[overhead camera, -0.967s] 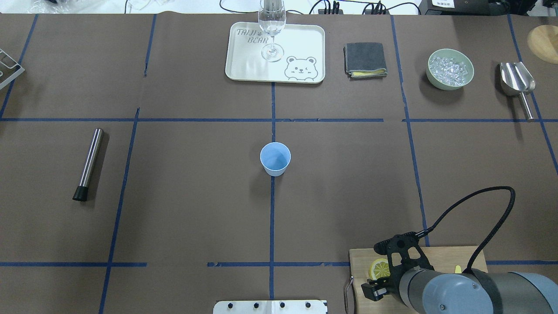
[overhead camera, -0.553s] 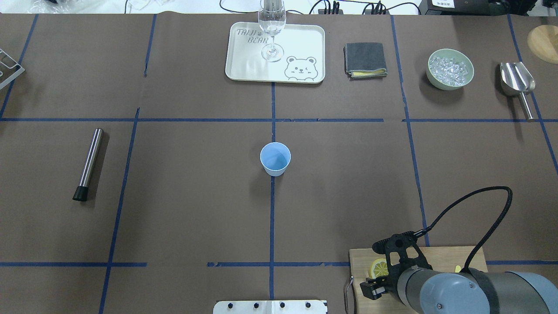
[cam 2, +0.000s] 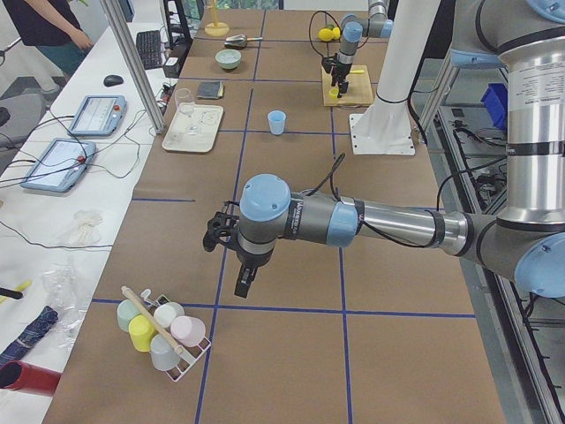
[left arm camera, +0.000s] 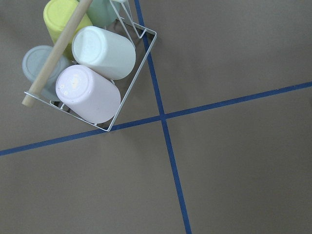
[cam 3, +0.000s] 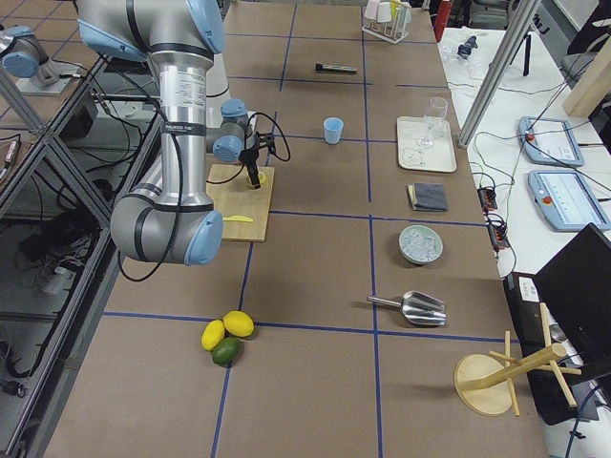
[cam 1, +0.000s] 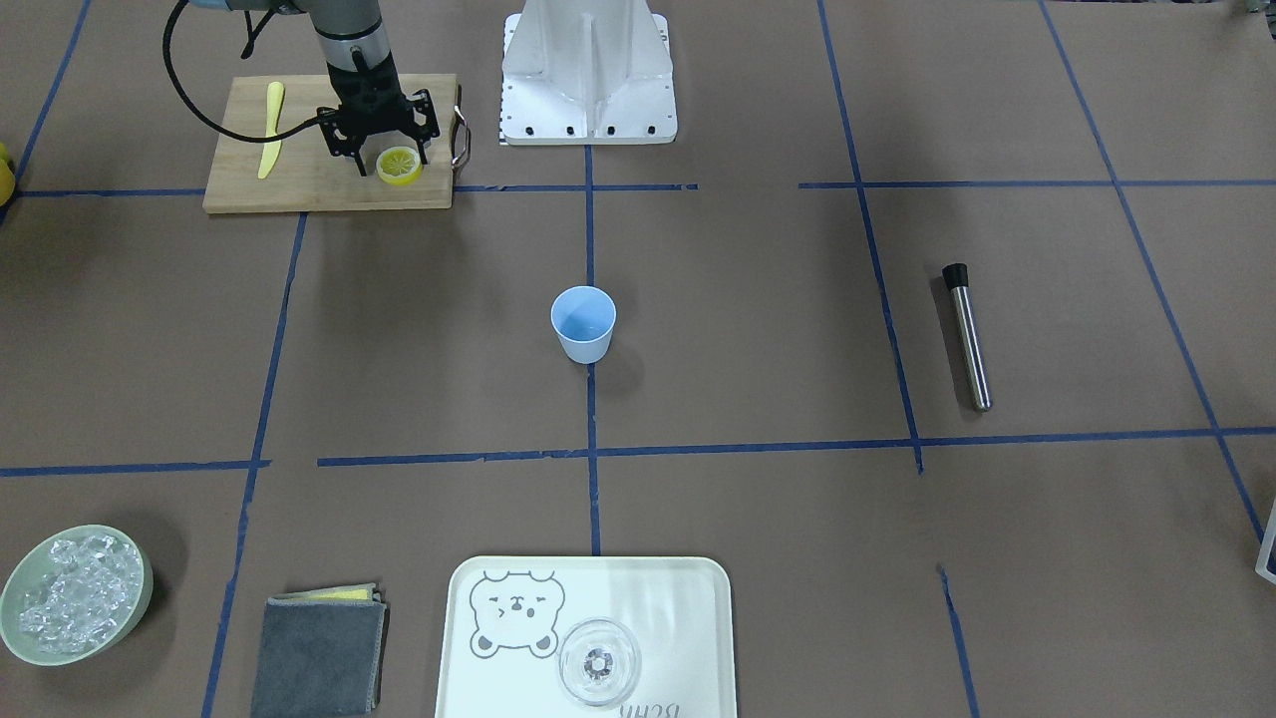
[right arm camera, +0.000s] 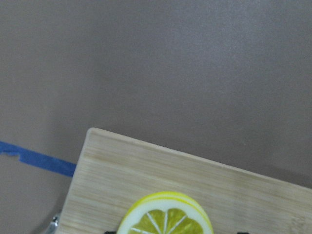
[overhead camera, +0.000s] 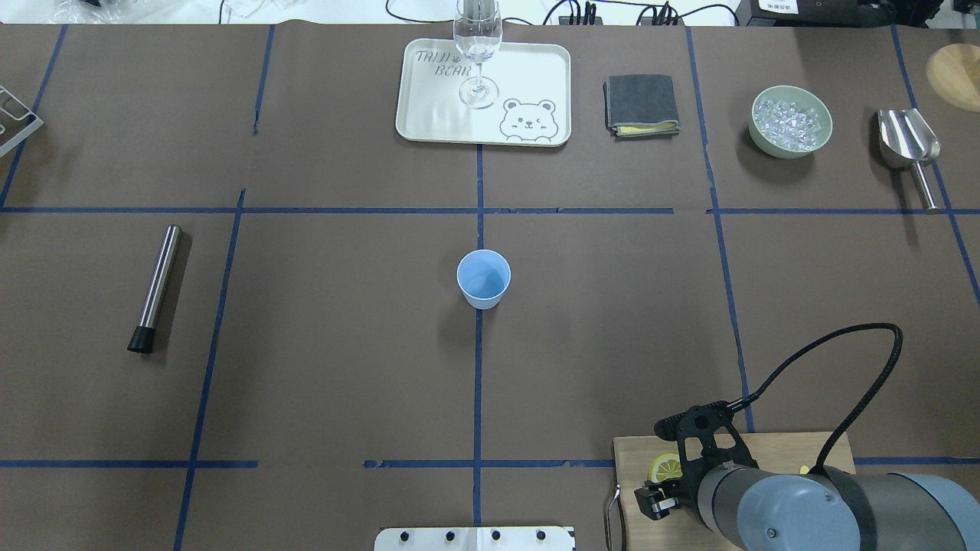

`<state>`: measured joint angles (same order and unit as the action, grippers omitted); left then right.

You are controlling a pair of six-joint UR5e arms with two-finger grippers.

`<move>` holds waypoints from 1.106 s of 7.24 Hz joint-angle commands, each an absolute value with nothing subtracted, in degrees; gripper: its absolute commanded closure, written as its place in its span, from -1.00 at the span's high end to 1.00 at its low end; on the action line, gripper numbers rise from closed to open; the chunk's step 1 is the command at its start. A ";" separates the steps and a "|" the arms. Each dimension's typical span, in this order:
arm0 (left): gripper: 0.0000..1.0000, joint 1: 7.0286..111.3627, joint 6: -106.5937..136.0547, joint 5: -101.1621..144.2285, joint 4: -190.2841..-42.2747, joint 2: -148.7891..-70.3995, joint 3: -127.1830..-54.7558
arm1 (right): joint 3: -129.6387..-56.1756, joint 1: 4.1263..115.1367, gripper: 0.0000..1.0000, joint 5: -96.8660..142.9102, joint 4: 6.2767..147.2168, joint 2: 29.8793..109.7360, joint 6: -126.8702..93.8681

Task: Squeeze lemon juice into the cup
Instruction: 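Close the right gripper on the lemon slice's edge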

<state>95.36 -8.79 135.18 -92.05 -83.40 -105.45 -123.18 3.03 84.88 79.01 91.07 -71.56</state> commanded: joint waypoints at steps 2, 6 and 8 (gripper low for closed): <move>1.00 95.36 -8.79 135.18 -92.11 -83.41 -105.56 | -123.49 3.43 0.36 85.60 79.01 90.45 -71.19; 1.00 95.36 -8.79 135.18 -92.11 -83.41 -105.56 | -123.75 3.95 0.06 85.87 79.10 90.18 -70.84; 1.00 95.36 -8.79 135.18 -92.11 -83.41 -105.56 | -124.01 4.57 0.07 85.87 79.10 90.26 -70.84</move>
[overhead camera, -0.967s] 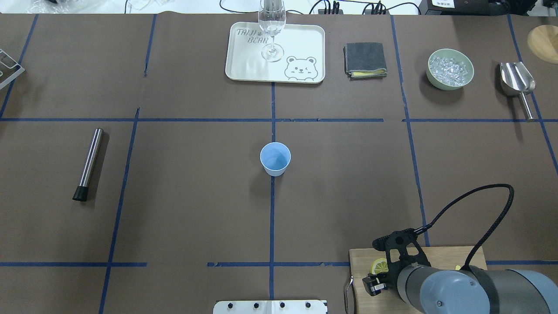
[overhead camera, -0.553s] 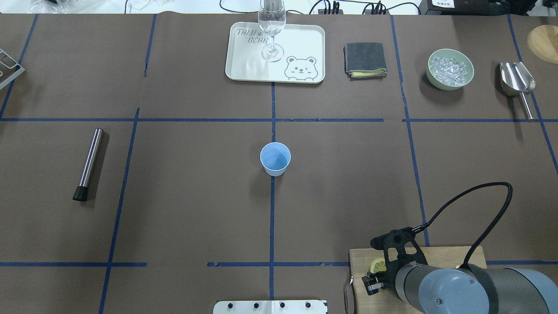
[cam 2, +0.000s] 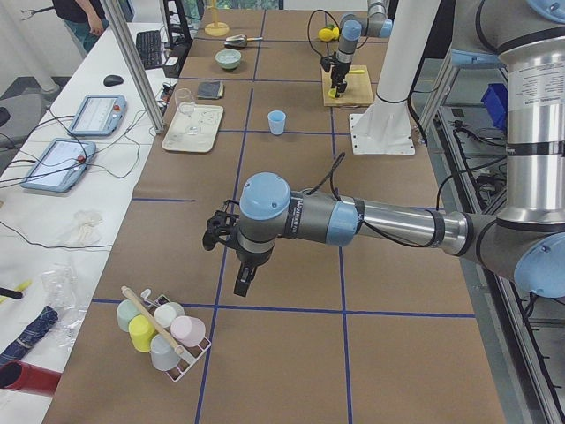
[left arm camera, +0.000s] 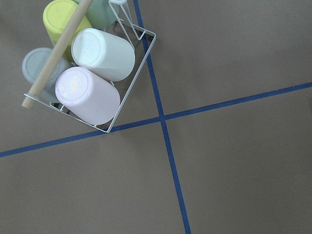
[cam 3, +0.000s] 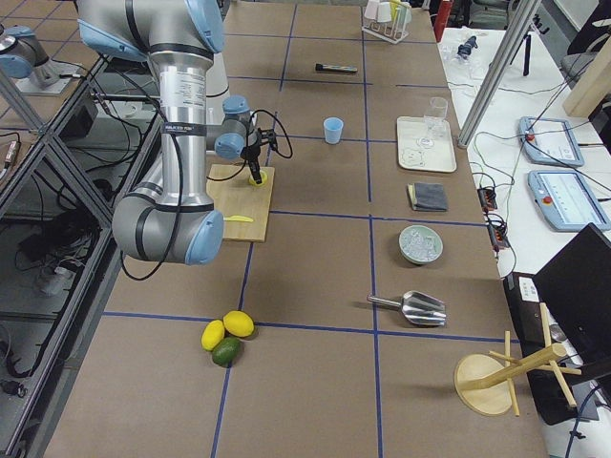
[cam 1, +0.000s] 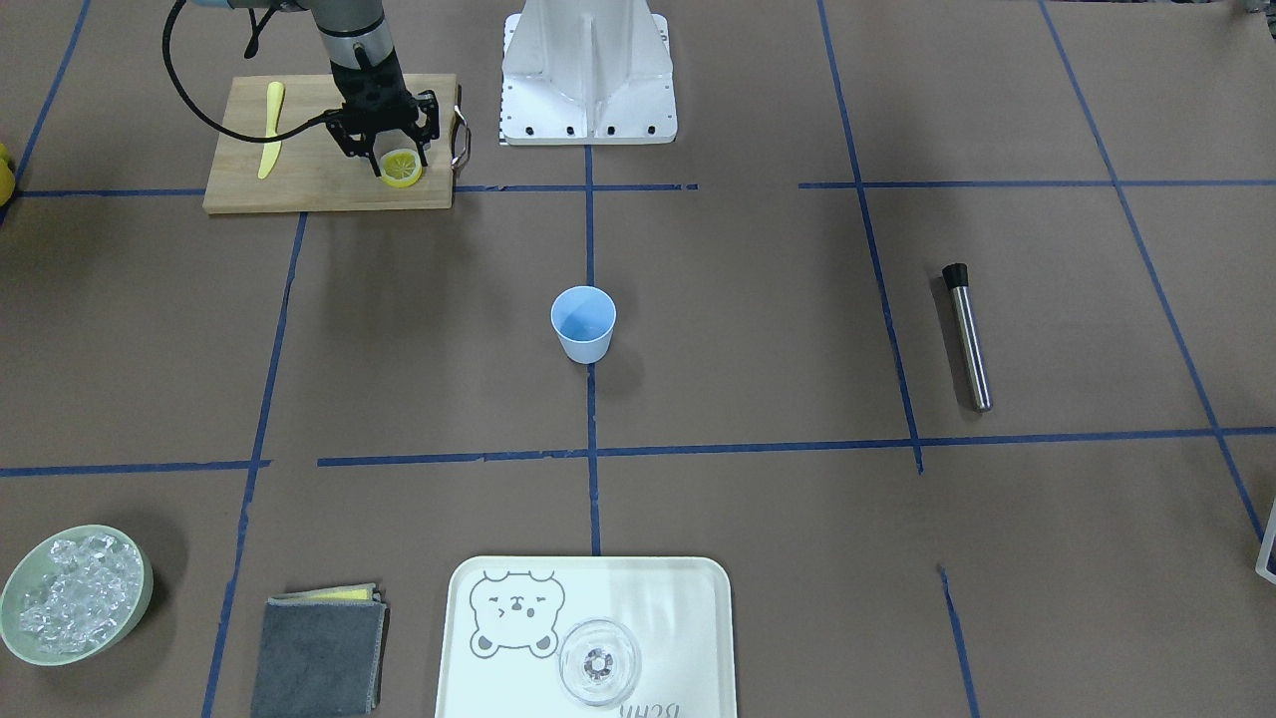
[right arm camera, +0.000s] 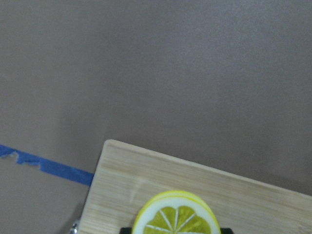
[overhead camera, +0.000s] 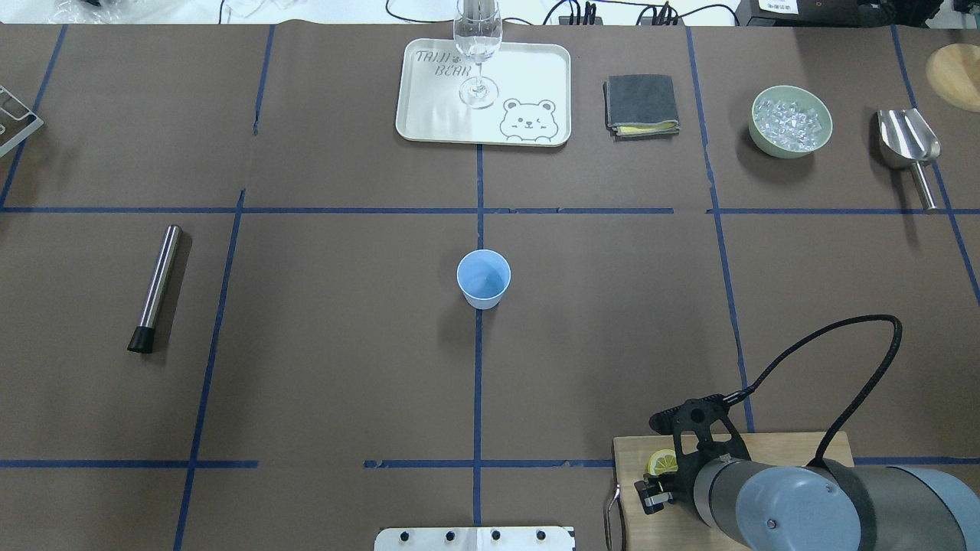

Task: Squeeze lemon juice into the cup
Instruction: 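Close the right gripper on the lemon slice's edge, then lift the lemon slice with the right gripper and carry it over the blue cup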

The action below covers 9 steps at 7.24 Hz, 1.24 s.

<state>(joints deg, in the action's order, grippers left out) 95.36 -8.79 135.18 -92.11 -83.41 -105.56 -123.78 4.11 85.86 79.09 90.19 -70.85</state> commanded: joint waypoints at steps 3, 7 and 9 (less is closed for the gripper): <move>1.00 95.36 -8.79 135.18 -92.11 -83.32 -105.56 | -125.32 6.06 0.07 86.74 79.54 90.26 -70.75; 1.00 95.36 -8.79 135.18 -92.11 -83.41 -105.47 | -128.75 11.59 0.07 91.83 81.64 90.26 -70.58; 1.00 95.36 -8.79 135.18 -92.02 -83.41 -105.47 | -131.21 14.14 0.08 94.91 83.84 89.57 -70.58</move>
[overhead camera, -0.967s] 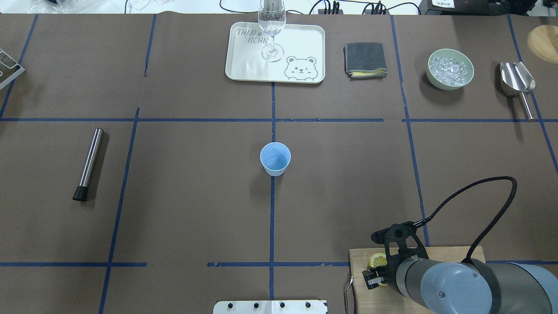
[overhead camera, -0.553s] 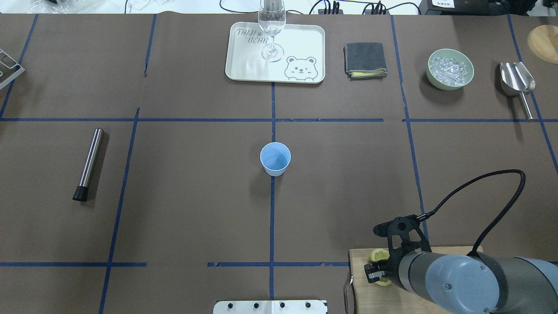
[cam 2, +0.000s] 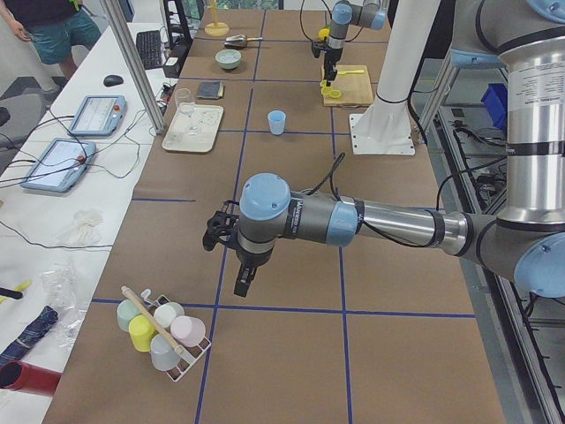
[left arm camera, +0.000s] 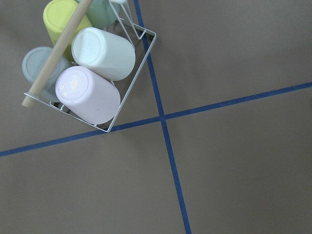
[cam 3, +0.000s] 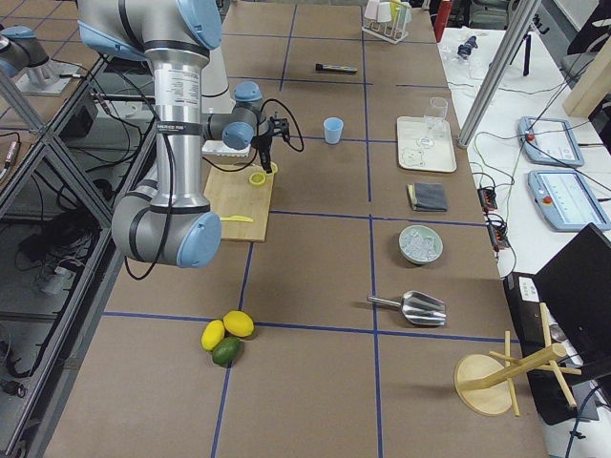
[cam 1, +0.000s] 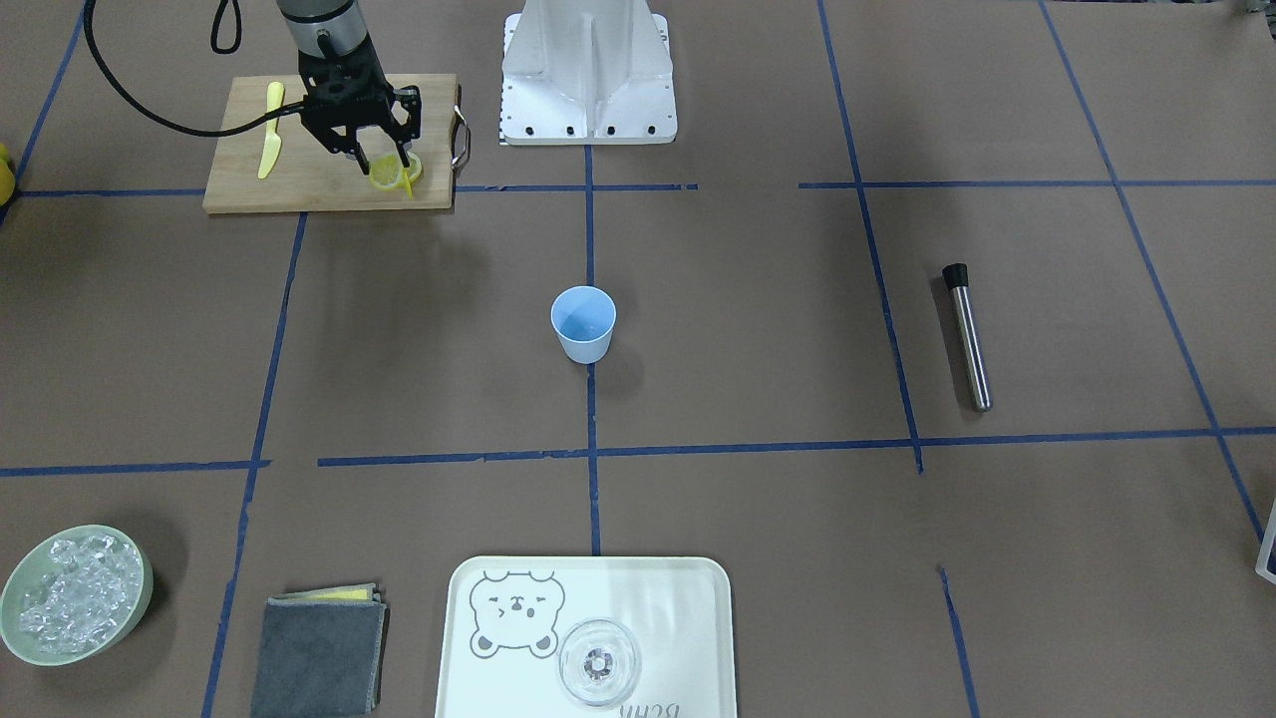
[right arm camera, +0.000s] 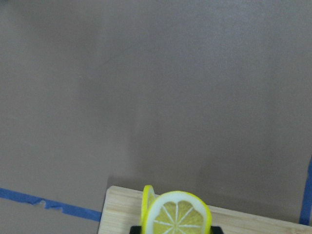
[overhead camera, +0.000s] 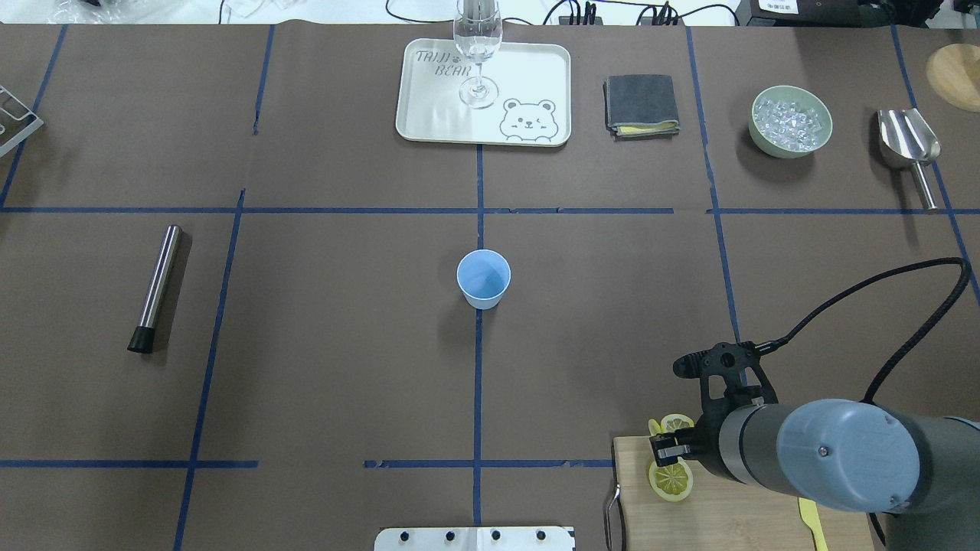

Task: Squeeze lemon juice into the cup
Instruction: 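Lift the lemon slice with the right gripper and carry it over the blue cup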

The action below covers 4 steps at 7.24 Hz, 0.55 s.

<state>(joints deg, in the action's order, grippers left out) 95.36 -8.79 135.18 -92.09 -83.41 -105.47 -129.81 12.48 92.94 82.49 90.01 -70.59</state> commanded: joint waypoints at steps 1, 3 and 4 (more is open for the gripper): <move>1.00 95.36 -8.79 135.18 -92.02 -83.41 -105.47 | -131.31 15.37 0.08 95.79 85.33 87.65 -70.58; 1.00 95.36 -8.79 135.18 -92.11 -83.41 -105.47 | -131.22 17.57 0.08 97.90 93.56 79.67 -70.58; 1.00 95.36 -8.79 135.18 -92.02 -83.41 -105.38 | -131.05 18.36 0.08 98.17 98.21 75.71 -70.58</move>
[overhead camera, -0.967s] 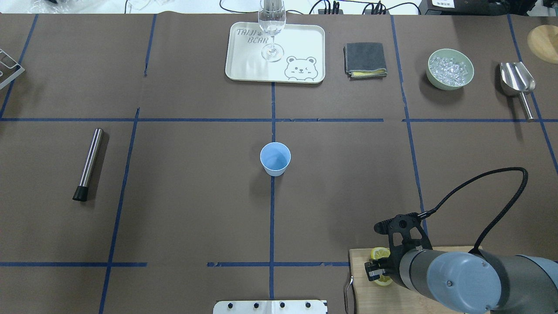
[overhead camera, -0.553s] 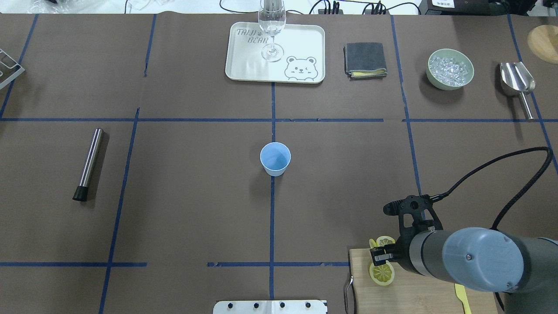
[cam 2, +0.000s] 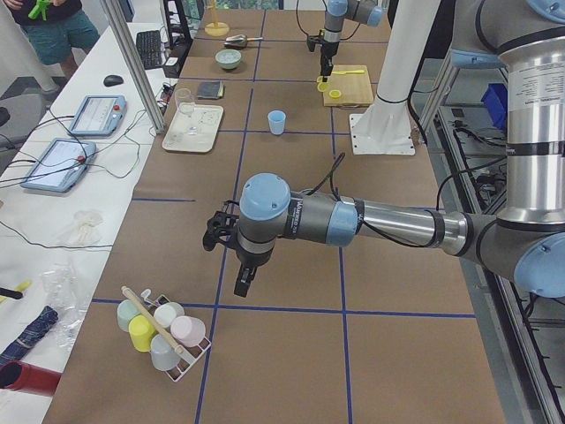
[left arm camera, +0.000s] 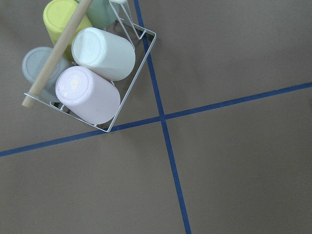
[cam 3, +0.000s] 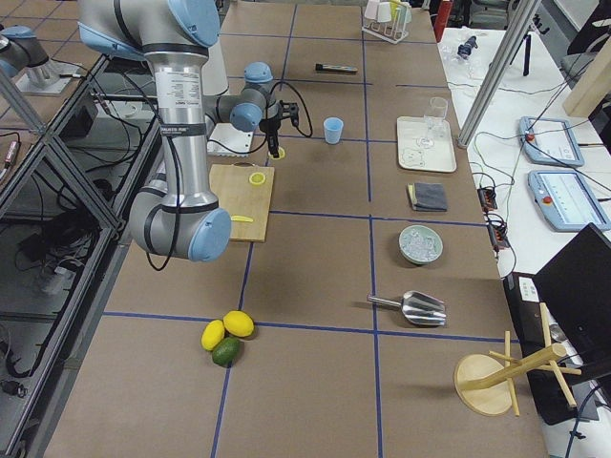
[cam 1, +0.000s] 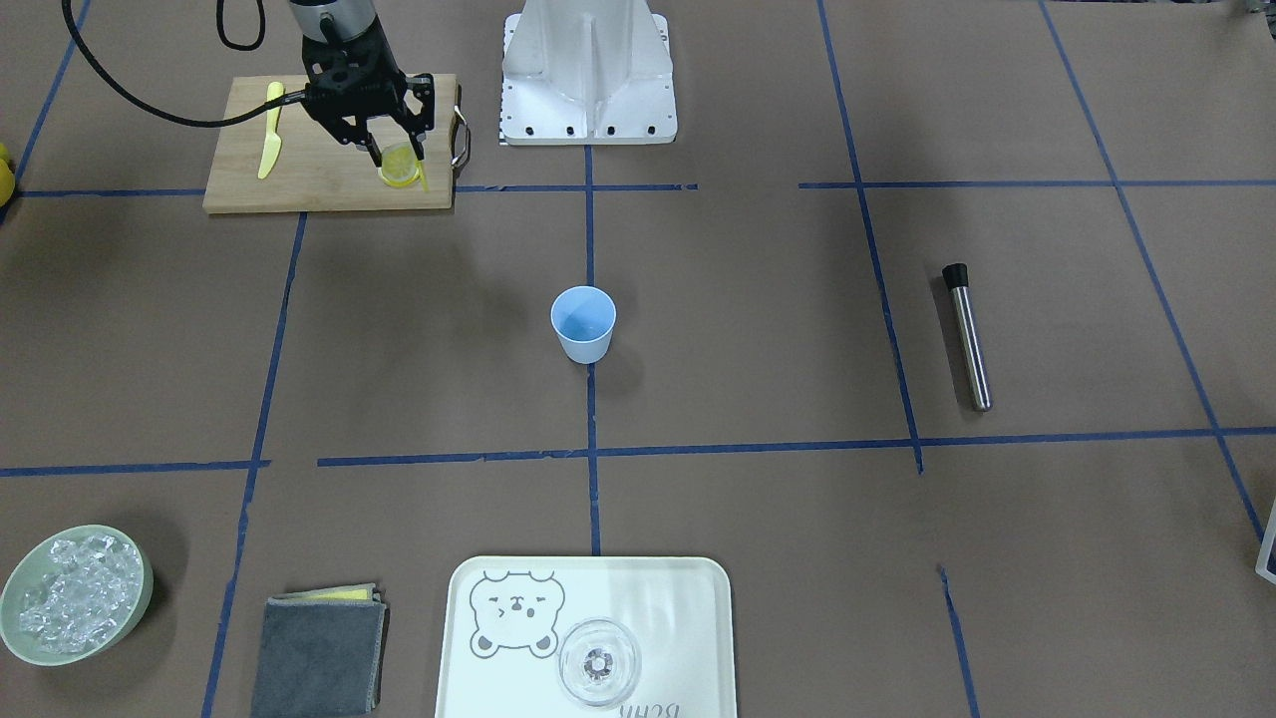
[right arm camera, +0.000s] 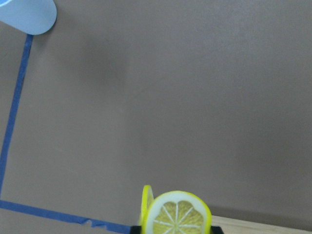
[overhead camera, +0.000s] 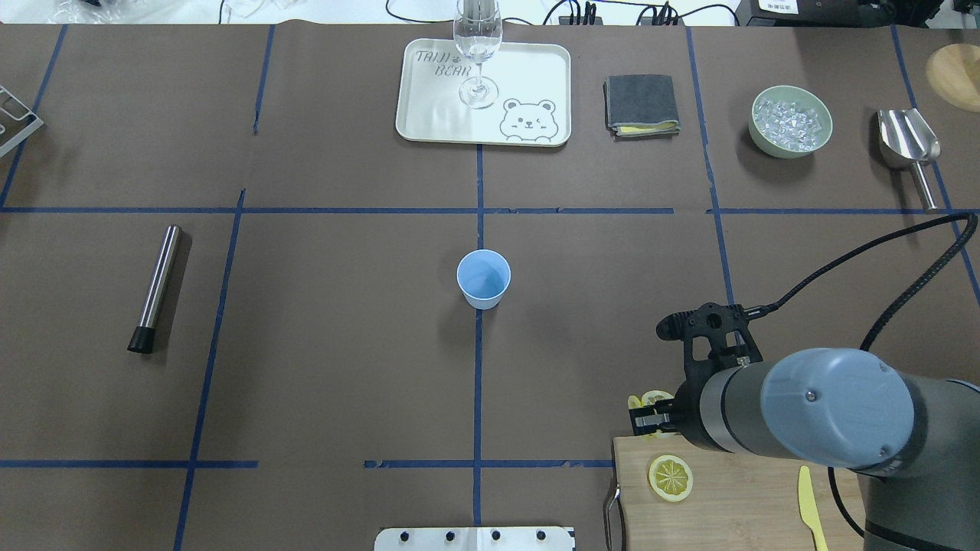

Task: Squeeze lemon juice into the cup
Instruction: 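Lift the lemon slice with the right gripper and carry it over the blue cup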

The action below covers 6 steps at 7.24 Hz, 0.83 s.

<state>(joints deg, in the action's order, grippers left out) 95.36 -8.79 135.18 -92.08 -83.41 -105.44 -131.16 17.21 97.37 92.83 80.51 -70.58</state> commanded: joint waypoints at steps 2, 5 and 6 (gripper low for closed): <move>1.00 95.36 -8.79 135.18 -92.02 -83.41 -105.38 | -130.08 19.68 0.08 98.53 103.95 69.46 -69.88; 1.00 95.36 -8.79 135.18 -92.02 -83.41 -105.38 | -123.43 25.64 0.08 101.76 107.31 59.53 -66.62; 1.00 95.36 -8.79 135.18 -92.02 -83.41 -105.38 | -120.61 27.40 0.08 103.08 107.31 56.46 -65.84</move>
<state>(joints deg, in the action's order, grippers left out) 95.36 -8.79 135.18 -92.03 -83.41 -105.36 -124.10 25.04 101.44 107.06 60.46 -66.67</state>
